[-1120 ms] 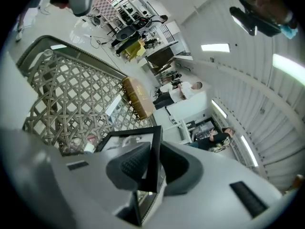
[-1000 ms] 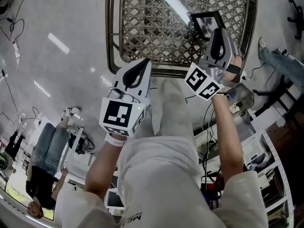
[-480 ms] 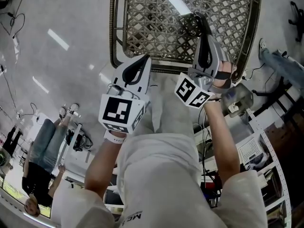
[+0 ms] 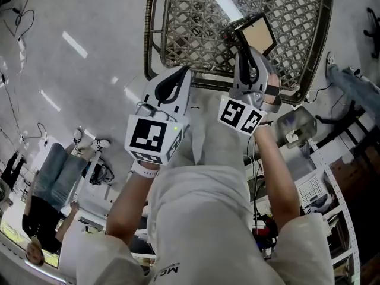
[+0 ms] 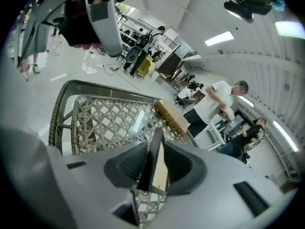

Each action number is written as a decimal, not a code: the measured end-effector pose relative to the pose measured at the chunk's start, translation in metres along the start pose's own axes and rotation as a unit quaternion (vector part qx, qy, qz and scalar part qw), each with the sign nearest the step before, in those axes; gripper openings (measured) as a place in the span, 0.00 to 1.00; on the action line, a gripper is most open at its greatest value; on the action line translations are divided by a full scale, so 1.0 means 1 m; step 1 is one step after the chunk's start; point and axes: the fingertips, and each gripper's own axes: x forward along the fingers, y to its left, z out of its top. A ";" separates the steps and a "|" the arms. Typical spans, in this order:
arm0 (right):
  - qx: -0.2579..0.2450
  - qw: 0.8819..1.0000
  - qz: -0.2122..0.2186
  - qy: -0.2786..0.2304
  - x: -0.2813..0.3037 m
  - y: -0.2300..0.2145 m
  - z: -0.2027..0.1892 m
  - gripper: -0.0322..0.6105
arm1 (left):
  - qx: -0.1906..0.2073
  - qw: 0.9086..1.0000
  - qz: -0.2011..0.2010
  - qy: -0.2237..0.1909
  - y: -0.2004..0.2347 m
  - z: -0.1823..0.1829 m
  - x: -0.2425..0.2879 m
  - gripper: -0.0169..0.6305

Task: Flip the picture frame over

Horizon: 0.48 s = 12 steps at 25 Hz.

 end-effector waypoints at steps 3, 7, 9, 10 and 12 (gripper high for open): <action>0.018 1.000 0.015 0.000 0.002 0.004 -0.001 0.22 | -0.002 1.000 0.001 -0.001 0.003 0.000 0.000 0.06; 0.080 0.995 0.066 0.001 0.007 0.015 -0.005 0.20 | -0.004 1.000 0.002 0.000 0.005 -0.002 0.001 0.06; 0.125 0.987 0.096 -0.002 0.009 0.019 -0.005 0.20 | -0.004 1.000 0.002 0.000 0.005 -0.002 0.001 0.06; 0.143 0.984 0.106 -0.005 0.009 0.018 -0.004 0.20 | -0.004 1.000 0.002 0.000 0.005 -0.002 0.001 0.06; 0.164 0.979 0.117 -0.010 0.008 0.014 0.000 0.19 | -0.004 1.000 0.001 0.001 0.004 -0.001 0.000 0.06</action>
